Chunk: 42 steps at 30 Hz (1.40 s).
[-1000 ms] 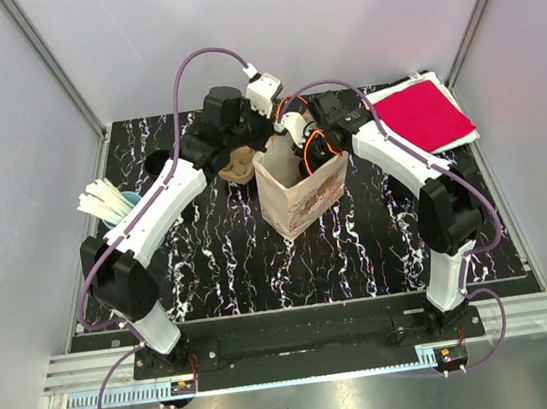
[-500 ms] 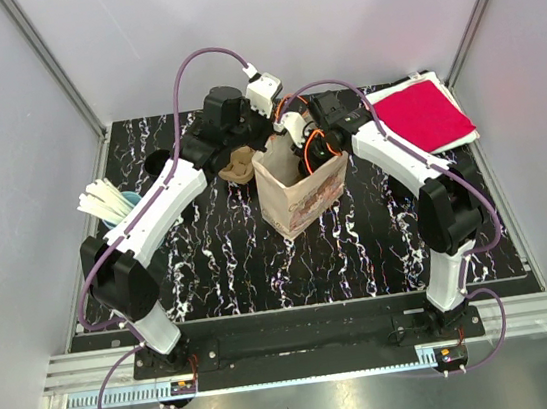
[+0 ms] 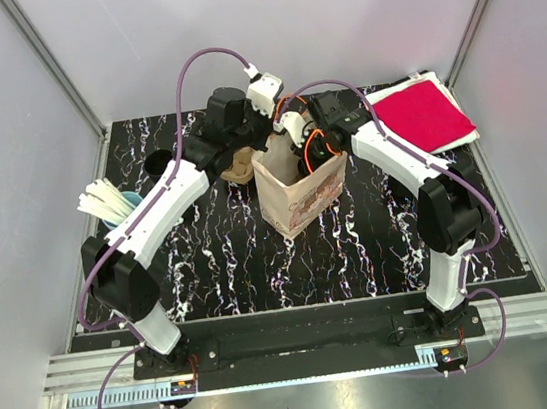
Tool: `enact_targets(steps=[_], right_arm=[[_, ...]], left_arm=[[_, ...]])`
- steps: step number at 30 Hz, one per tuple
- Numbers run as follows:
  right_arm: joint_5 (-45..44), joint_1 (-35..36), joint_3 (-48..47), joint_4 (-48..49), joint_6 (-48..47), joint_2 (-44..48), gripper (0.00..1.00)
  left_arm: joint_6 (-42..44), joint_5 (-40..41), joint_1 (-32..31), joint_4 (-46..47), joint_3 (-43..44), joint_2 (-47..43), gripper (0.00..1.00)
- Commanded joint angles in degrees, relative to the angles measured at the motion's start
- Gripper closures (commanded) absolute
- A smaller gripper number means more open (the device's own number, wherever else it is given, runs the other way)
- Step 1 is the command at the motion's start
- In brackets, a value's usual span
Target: Pack the takeout coffee
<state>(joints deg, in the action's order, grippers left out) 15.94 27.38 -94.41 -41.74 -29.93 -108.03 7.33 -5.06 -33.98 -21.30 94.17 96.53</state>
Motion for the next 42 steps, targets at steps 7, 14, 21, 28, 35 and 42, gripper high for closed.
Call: enact_targets(steps=[7, 14, 21, 28, 35, 42], right_arm=[[0.23, 0.48, 1.6, -0.1, -0.74, -0.96, 1.0], [0.58, 0.4, 2.13, -0.19, -1.0, -0.69, 1.0], [0.84, 0.4, 2.21, -0.19, -1.09, -0.52, 1.0], [0.93, 0.48, 2.48, -0.19, -1.18, -0.52, 1.0], [1.19, 0.49, 2.65, -0.1, -1.27, -0.69, 1.0], [1.72, 0.48, 2.74, -0.19, -1.36, -0.52, 1.0]], left_arm=[[-0.48, 8.22, 0.14, 0.73, 3.65, 1.29, 1.0], [-0.04, 10.77, 0.14, 0.73, 4.53, 2.61, 1.0], [0.05, 12.62, 0.23, 0.82, 5.14, 3.75, 1.0], [0.31, 14.81, 0.23, 0.56, 6.37, 4.8, 1.0], [0.14, 15.78, 0.32, 0.21, 7.17, 5.77, 1.0], [-0.48, 16.13, 1.1, 0.29, 7.25, 5.95, 1.0]])
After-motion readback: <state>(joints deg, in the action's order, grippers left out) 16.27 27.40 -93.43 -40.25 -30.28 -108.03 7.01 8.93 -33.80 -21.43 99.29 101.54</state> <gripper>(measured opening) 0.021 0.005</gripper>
